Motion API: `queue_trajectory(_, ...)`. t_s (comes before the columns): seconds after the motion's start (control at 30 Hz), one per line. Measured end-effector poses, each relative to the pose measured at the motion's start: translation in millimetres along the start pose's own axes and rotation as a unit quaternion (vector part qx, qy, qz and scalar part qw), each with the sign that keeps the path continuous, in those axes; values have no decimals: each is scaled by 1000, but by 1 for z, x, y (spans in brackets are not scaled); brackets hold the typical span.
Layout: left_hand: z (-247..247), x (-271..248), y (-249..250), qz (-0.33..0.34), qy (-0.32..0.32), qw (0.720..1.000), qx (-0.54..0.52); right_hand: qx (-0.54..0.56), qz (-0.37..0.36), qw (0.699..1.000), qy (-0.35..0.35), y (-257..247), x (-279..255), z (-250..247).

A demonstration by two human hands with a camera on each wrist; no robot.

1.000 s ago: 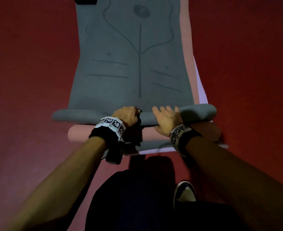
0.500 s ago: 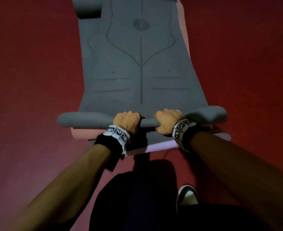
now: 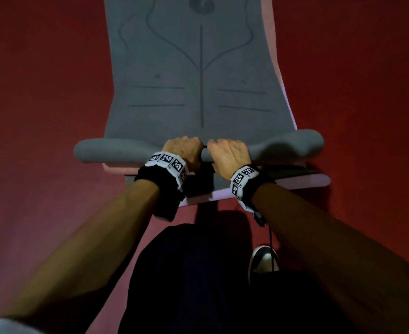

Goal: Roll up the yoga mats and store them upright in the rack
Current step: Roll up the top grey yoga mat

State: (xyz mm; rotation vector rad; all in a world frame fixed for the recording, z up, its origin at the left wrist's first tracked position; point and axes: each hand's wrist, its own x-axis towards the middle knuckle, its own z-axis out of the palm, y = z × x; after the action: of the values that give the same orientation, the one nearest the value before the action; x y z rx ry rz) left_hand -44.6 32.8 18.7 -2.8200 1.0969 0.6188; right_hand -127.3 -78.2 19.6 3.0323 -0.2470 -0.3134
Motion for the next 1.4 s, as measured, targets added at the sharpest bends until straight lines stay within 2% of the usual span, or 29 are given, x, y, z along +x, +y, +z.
queue_trajectory(0.1, 5, -6, 4, 15, 61, 997, 42, 31, -6, 999, -25, 6, 2, -4)
queue_trajectory(0.2, 16, -18, 9, 41, 127, 987, 94, 59, 19, 997, -44, 9, 4, -11)
queue_trajectory(0.3, 22, -24, 14, 20, 148, 982, 120, 71, 21, 996, -46, 6, 6, -14)
queue_trajectory(0.43, 15, -13, 6, 1, 121, 987, 108, 86, -2, 995, -45, 1, 6, -9)
queue_trajectory(0.57, 11, -8, -1, -9, 106, 990, 97, 38, -35, 999, 5, -1, 2, -6)
queue_trajectory(0.63, 10, -8, -5, -31, 89, 993, 75, -17, -20, 999, 34, 0, -3, -4)
queue_trajectory(0.7, 8, -8, -8, -40, 78, 995, 55, -25, 12, 998, 60, 3, -7, -2)
queue_trajectory(0.8, 5, -12, -6, -24, 69, 996, 48, -13, 16, 1000, 14, 9, -9, -3)
queue_trajectory(0.87, 5, -20, 0, -19, 47, 998, 30, 11, -10, 999, -28, 15, -12, -5)
queue_trajectory(1.0, 10, -42, 9, 14, -46, 999, -14, 88, -53, 976, -193, 23, -22, -13)
queue_trajectory(1.07, 13, -53, 9, 37, -54, 998, -22, 95, -57, 965, -237, 25, -25, -14)
queue_trajectory(1.17, 16, -67, 3, 60, 18, 998, -14, 101, -60, 965, -233, 26, -25, -13)
queue_trajectory(1.27, 22, -70, -6, 49, 74, 995, 32, 98, -63, 967, -226, 24, -20, -11)
queue_trajectory(1.4, 14, -61, -4, 0, 5, 1000, 11, 58, -80, 977, -187, 25, -19, -16)
